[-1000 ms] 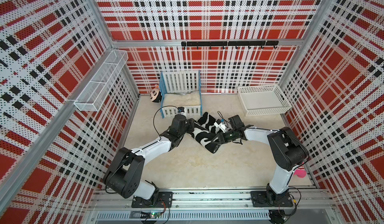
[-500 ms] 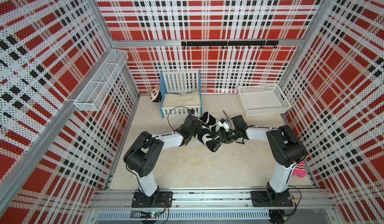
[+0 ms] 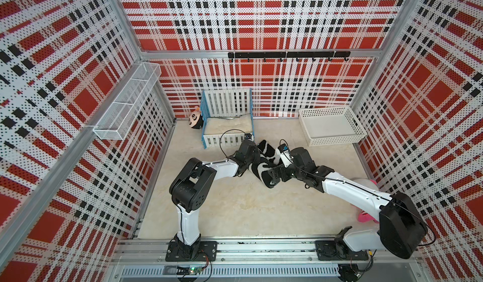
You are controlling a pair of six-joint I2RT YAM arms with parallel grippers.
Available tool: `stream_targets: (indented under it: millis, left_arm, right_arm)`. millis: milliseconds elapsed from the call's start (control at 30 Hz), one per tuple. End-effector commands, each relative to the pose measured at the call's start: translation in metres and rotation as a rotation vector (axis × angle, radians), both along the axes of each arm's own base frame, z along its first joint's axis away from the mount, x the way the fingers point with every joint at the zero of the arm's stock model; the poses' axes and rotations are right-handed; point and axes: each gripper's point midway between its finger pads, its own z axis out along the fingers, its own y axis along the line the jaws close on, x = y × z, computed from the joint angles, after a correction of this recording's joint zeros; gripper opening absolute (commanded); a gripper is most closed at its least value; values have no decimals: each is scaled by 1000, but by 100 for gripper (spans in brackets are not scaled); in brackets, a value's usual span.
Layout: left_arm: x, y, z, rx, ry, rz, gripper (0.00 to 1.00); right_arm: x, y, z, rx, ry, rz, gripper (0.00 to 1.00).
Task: Roll up the pillowcase
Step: Roll the pillowcase at the center of the board.
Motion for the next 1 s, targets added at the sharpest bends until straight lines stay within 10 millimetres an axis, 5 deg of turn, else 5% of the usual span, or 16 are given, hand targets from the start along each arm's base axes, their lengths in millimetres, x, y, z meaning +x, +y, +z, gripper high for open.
stream_targets:
  millis: [0, 167, 300, 400, 433, 533, 600, 800, 967]
  left_arm:
    - [-15, 0, -39, 43, 118, -21, 37]
    - [-14, -2, -43, 35, 133, -26, 37]
    - [-14, -2, -41, 31, 133, -25, 37]
    - [-14, -1, -39, 26, 132, -23, 38]
    - [-14, 0, -38, 23, 133, -20, 37]
    - [-14, 5, -32, 10, 129, -8, 37]
    - [-11, 9, -22, -16, 122, 4, 37]
    - [4, 44, 41, -134, 44, 81, 40]
    - [7, 70, 79, -167, -26, 126, 40]
  right_arm:
    - [6, 13, -7, -162, -97, 37, 100]
    - [5, 45, -26, -366, -199, 103, 100]
    - [13, 50, -46, -456, -228, 109, 99]
    - [20, 46, -60, -510, -222, 80, 87]
    - [20, 47, -64, -513, -216, 83, 80]
    - [14, 50, -73, -483, -180, 105, 32]
    - [10, 51, -71, -449, -163, 108, 10]
    - [-7, 54, -62, -179, 15, 162, 6]
    - [-1, 42, -50, 129, 223, 155, 7]
